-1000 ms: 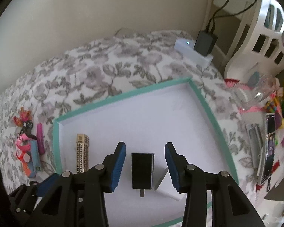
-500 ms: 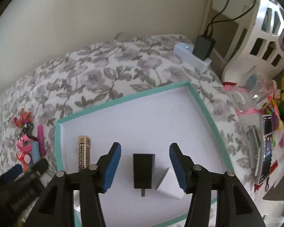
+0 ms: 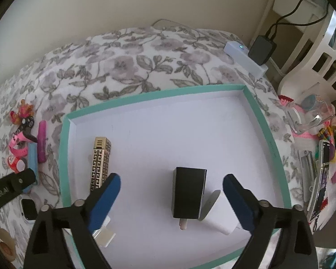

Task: Organize rigid objects
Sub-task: 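Withdraw both tools from the tray back toward the remaining items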

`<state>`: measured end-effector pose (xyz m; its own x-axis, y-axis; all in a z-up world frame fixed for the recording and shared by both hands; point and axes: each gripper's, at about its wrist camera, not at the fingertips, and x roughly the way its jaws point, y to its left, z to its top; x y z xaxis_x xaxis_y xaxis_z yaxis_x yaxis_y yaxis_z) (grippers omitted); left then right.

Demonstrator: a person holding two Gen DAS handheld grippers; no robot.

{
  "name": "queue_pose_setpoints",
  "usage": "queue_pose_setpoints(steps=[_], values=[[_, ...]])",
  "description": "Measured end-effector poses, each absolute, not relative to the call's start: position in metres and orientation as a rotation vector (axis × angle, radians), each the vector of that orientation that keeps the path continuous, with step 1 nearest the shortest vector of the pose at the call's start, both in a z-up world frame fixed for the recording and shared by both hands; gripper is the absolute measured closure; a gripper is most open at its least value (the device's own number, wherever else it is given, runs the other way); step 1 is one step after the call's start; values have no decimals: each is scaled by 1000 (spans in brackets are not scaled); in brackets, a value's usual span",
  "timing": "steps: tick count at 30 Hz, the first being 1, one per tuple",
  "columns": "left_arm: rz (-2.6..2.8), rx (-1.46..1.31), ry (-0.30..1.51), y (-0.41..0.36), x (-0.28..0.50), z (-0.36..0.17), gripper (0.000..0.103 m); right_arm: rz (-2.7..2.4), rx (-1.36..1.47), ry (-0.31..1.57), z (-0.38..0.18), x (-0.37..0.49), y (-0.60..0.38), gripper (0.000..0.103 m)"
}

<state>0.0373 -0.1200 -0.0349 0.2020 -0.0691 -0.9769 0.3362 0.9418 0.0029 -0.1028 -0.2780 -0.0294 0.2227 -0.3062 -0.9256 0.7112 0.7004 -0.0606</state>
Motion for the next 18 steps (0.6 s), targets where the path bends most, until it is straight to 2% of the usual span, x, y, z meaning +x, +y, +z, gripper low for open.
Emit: queue_pose_setpoints(steps=[6,7,8,9,18], values=[[-242,181,1374,-103,51,-38,19,-728,445,1146,-33,-103,-278,5],[-234,165,1372,-98,54,-36,15,-727,451,1147,-33,-103,-278,5],[-228,154,1372,-95,56,-35,2,-724,460,1148,-34,-103,-278,5],[-221,140,1373,-91,58,-35,0,-724,468,1146,-34,-103,-277,5],[-117,-41,1381,-32,95,-24,0,-610,533,1077,-17,-87,-252,5]])
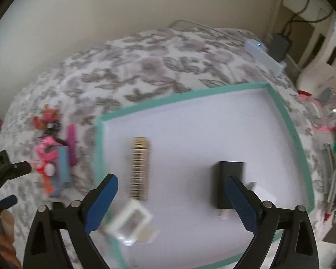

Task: Organize rigid objects
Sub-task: 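Withdraw both tools from the tray back toward the remaining items, then lower the left tool onto the white smartwatch and close it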

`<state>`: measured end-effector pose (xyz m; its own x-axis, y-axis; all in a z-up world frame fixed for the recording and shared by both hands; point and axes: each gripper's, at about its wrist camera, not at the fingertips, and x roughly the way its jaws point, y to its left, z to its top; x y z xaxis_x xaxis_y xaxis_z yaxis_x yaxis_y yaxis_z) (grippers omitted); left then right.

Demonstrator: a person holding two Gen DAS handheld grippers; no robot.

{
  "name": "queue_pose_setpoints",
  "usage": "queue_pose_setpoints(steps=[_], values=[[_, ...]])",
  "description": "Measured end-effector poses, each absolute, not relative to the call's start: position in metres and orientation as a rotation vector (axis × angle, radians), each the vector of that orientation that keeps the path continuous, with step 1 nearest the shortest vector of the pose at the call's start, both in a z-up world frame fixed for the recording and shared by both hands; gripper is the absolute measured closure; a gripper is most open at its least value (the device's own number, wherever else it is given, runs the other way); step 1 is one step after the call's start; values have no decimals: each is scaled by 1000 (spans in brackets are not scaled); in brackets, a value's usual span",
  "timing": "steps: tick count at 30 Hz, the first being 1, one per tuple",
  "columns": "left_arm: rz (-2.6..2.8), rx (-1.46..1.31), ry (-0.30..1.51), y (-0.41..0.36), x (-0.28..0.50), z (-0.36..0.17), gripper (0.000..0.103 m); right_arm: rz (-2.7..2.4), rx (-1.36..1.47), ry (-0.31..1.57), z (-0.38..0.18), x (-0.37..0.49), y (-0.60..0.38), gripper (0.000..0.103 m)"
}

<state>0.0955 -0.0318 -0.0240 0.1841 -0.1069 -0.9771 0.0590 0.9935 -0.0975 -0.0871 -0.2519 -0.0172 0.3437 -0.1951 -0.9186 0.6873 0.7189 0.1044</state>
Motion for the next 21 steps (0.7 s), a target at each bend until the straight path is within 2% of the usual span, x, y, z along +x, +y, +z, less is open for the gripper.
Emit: queue_pose_setpoints(steps=[10,21], values=[[77,-178,1380,47,129,-26,0,-461,385,1071,-9,-50,-192,5],[-88,-24,1500,8,112,-55,0,-418,297,1137,-26,-35,-167,5]])
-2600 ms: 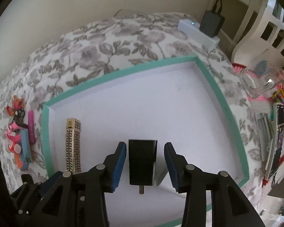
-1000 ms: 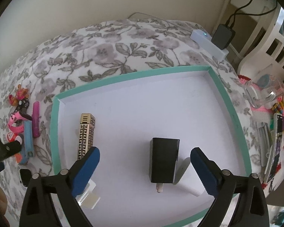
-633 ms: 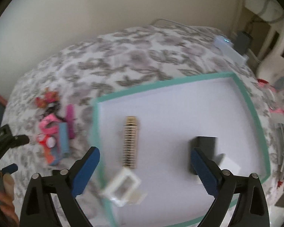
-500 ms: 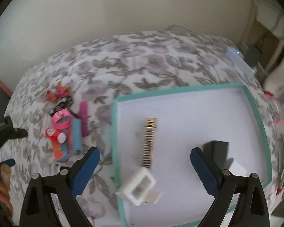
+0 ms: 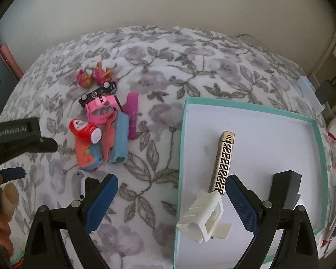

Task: Organize rigid objects
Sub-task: 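Lower the left tool onto the white smartwatch and close it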

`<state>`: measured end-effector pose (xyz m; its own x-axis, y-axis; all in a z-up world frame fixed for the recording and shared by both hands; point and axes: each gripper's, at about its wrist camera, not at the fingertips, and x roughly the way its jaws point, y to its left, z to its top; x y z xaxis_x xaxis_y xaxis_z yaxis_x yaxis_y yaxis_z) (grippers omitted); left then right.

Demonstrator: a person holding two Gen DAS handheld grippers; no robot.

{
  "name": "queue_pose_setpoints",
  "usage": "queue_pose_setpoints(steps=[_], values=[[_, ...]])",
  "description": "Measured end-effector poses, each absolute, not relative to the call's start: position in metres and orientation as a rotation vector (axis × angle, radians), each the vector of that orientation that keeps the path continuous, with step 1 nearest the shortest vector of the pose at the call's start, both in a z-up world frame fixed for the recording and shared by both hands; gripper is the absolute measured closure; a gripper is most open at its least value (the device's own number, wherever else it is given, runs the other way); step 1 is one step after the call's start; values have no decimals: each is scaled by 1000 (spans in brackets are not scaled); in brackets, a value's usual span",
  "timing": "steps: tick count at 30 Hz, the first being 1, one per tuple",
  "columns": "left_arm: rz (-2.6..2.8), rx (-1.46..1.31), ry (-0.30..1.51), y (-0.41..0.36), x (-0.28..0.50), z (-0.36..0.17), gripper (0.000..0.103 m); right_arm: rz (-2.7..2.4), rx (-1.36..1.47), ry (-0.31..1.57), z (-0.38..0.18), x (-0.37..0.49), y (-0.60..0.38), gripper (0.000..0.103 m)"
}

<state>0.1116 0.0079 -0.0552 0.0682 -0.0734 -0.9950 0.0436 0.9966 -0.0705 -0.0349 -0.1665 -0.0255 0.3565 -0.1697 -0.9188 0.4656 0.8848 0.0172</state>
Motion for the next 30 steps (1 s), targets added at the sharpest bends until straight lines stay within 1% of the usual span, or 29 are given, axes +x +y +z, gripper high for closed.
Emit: queue_pose_setpoints(steps=[10,20,24,30], values=[[-194,82,1567,-31,81,-75,0,-492,317,1129,-24,-42,-185,5],[-261,149,1577,-68,60,-84,1,-531,305,1136,-26,-44,-191,5],[-279,157,1580,-76,59,-83,1,-532,332,1130,-25,-46,-197,5],[-302,131,1601,-69,59,-82,1,-553,359,1127,-26,-50,-204,5]])
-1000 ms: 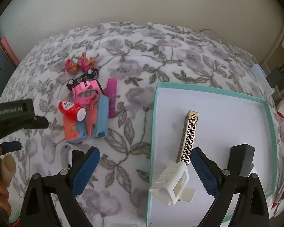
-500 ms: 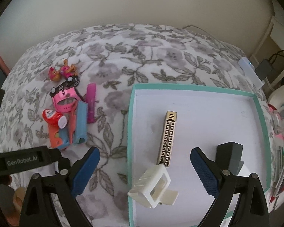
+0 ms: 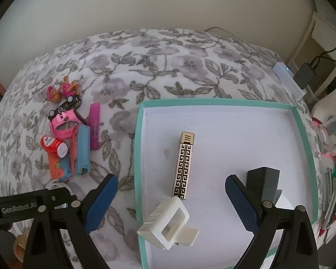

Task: Organize rigid objects
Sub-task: 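Lower the left tool onto the white smartwatch and close it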

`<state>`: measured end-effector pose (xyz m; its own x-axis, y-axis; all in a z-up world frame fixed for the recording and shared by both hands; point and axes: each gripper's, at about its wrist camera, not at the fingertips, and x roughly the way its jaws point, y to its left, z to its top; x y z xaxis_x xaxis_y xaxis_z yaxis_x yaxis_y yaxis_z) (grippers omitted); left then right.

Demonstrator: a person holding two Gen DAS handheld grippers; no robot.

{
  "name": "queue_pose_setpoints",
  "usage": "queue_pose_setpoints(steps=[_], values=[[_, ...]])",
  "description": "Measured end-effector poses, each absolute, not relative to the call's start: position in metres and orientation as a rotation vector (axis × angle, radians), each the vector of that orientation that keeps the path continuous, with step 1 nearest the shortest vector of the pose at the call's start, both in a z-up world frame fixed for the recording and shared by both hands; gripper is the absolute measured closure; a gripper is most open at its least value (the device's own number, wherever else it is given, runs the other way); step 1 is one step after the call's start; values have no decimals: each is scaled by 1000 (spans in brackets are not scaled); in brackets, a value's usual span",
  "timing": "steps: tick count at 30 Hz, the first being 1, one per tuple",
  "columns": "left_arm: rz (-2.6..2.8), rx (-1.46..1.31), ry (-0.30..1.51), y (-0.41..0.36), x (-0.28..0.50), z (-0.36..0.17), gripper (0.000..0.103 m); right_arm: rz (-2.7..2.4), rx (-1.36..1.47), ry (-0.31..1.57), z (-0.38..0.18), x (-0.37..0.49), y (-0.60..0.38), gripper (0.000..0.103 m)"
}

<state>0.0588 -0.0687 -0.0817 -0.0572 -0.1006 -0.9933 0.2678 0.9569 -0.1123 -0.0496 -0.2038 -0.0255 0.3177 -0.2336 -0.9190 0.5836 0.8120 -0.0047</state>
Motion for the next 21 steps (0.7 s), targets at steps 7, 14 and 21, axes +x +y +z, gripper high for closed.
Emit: queue_pose_setpoints(steps=[7,14,21], values=[[-317,154,1592,-62,59,-72,1,-555,362,1124,-25,-51,-205,5],[-328,226,1592,-78,53,-81,1,-572,381,1127,-27,-53,-209,5],[-363,200,1620,-84,46,-85,18,-550,398,1120,-27,-49,-209,5]])
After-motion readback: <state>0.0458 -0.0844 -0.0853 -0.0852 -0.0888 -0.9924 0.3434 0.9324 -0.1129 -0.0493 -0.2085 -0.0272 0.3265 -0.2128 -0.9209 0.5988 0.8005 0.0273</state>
